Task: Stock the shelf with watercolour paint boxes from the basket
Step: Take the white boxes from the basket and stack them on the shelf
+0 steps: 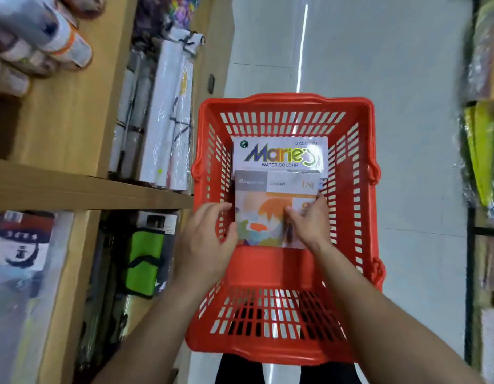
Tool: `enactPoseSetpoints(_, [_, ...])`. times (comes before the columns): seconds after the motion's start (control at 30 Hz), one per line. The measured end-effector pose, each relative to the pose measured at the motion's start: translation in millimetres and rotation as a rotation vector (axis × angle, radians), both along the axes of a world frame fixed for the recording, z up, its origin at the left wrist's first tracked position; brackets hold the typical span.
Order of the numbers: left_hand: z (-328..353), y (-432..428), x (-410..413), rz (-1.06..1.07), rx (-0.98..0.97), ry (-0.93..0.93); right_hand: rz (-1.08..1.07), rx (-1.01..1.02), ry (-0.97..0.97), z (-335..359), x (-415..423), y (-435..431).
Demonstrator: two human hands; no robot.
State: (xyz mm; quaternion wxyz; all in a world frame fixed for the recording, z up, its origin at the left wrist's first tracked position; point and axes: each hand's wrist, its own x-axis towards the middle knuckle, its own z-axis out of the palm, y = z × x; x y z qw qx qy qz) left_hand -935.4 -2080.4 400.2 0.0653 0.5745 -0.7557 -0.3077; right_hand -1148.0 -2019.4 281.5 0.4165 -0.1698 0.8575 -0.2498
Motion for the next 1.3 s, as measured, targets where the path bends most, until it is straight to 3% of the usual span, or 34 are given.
enactPoseSetpoints(0.23, [0,-8,-6,0.001,-0.003,-0.034,0.088,-0.089,0.069,30,32,39])
enactPoseSetpoints(0.33, [3,-14,-11,0.017,0.002,-0.035,0.151,0.002,0.016,39,47,66])
enactPoseSetpoints(0.47, [0,-16,-14,0.004,0.008,-0.024,-0.023,0.109,-0.05,29,43,76])
enactPoseSetpoints(0.53, [-7,-15,-22,-0.033,0.024,0.014,-0.003,0.173,-0.042,18,33,69])
enactPoseSetpoints(0.63, [-29,-24,-45,-0.091,0.055,0.019,0.109,0.206,0.039,10,30,56])
enactPoseSetpoints(0.7, [-49,-38,-62,-0.079,0.068,-0.02,0.151,0.116,0.109,6,28,45])
enactPoseSetpoints(1.0, [-131,-76,-97,0.205,0.182,-0.024,-0.256,-0.18,0.07,-22,4,-17])
enactPoseSetpoints(1.3, [-144,-80,-96,0.28,0.188,-0.016,-0.293,-0.148,0.016,-29,4,-25])
